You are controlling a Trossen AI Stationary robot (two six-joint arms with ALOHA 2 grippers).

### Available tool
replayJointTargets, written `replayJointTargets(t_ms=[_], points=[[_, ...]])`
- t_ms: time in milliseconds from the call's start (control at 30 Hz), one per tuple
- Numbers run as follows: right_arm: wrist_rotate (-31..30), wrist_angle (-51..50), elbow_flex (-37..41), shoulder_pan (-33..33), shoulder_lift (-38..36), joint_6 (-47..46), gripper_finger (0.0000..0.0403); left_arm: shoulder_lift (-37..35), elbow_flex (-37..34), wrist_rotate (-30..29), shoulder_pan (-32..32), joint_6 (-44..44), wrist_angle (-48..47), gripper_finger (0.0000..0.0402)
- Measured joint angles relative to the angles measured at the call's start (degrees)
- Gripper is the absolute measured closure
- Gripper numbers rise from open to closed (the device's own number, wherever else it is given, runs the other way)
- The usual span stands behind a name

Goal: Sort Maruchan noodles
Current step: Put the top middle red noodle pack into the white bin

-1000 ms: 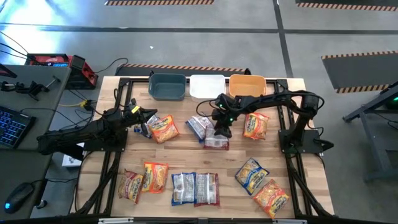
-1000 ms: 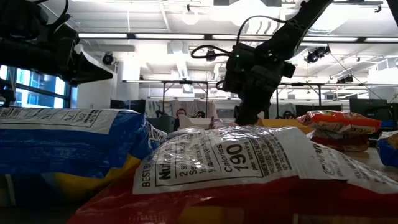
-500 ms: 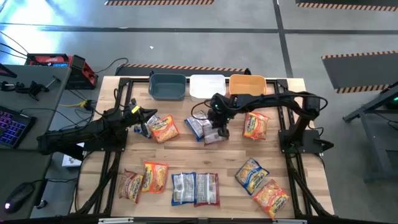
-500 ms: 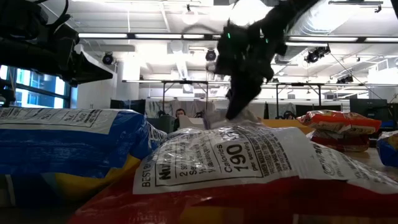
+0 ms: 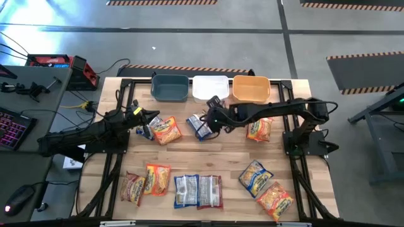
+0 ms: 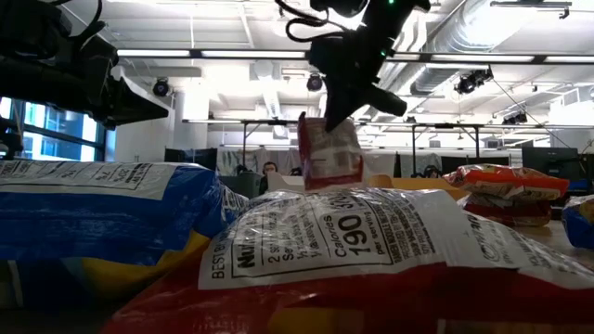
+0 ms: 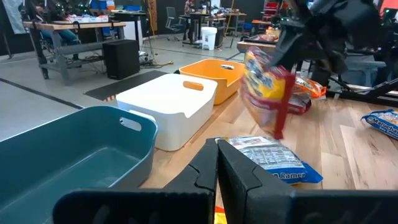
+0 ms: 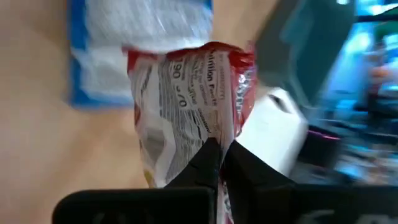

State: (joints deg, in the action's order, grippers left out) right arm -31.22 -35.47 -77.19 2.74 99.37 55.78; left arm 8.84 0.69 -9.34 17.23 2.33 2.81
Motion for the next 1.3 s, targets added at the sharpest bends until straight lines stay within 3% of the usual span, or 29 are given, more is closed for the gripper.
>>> replayJointTargets(t_ms=[333,467,533,600,767,833,1033,1300], points=[[-13.4,5.0,0.1,4.8,0.0,20.5,0.0403,0.0,0.0,0.0,0.0,0.0,0.0,0.0401],[-12.4,9.3,0.1,6.3,0.0,20.6,0.0403,0.0,0.0,0.0,0.0,0.0,0.0,0.0401],[-10.1,9.1,0.1,6.3,0.0,12.9,0.0403,0.0,0.0,0.0,0.0,0.0,0.0,0.0401],[-8.6,9.1,0.1,5.3,0.0,-0.5,0.0403,0.0,0.0,0.0,0.0,0.0,0.0,0.0401],[-0.4,8.7,-1.6,4.0,0.0,-47.8,0.0402,0.0,0.0,0.0,0.0,0.0,0.0,0.0401],[4.9,8.7,-1.9,4.8,-0.1,-61.3,0.0394,0.0,0.0,0.0,0.0,0.0,0.0,0.0401],[19.3,10.3,-1.9,7.8,2.8,-78.8,0.0315,0.0,0.0,0.0,0.0,0.0,0.0,0.0401],[19.0,5.5,-6.8,10.9,11.3,-91.6,0.0144,0.0,0.0,0.0,0.0,0.0,0.0,0.0401]])
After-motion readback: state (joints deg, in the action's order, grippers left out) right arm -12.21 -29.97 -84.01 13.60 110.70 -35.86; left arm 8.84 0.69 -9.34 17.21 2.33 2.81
